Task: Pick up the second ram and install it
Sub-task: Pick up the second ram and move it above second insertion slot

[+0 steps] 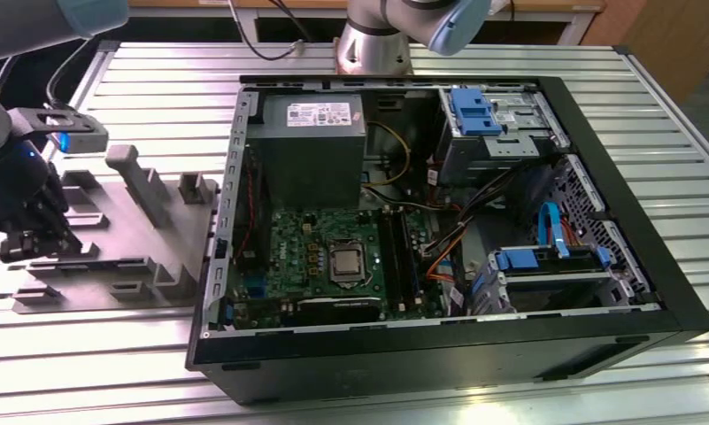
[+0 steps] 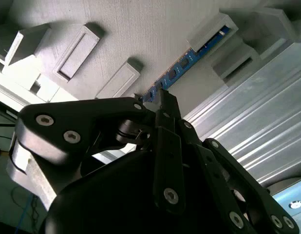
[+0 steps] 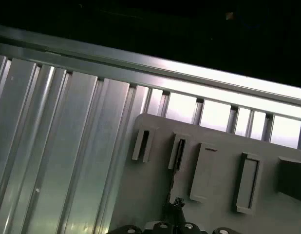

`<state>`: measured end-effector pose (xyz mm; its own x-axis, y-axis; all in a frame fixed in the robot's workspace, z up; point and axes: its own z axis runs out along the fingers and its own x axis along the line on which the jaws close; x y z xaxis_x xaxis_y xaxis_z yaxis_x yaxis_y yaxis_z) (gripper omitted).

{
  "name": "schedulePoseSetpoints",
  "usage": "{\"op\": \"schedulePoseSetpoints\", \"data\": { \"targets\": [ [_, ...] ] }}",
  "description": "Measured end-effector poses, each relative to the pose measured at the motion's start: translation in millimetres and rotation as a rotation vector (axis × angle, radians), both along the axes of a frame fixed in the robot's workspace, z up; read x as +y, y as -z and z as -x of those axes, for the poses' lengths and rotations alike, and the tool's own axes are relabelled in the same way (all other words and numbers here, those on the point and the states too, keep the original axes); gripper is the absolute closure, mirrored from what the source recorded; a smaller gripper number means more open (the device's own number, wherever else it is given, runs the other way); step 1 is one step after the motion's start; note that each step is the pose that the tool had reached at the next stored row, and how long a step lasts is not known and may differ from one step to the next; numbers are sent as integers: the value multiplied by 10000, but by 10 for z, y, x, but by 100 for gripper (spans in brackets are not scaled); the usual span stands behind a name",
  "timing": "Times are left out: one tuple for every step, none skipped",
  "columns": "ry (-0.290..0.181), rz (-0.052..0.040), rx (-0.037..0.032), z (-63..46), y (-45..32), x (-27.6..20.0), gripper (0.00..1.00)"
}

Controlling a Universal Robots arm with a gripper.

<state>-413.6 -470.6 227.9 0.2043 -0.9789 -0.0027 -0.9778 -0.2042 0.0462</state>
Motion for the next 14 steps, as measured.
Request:
{"op": "schedulePoseSetpoints", "data": {
  "targets": [
    [191,2,0,1,4,0,90],
    [371,1,0,1,8,1,90],
    [796,-1,-2,0,17,0,90],
    [956,0,-2,0,17,0,90],
    [967,0,-2,0,17,1,90],
    [969,-1,-3,-1,17,1,90],
    [970,0,-1,0,17,0,90],
    [970,-1,-2,0,17,0,90],
    [971,-1,-2,0,17,0,90],
    [973,-1,-1,0,17,0,90],
    [974,-1,-2,0,17,0,90],
    [974,-1,-1,0,17,0,90],
    [1010,-1,-1,0,18,0,90],
    [1171,-1,-2,0,20,0,90]
  ]
}}
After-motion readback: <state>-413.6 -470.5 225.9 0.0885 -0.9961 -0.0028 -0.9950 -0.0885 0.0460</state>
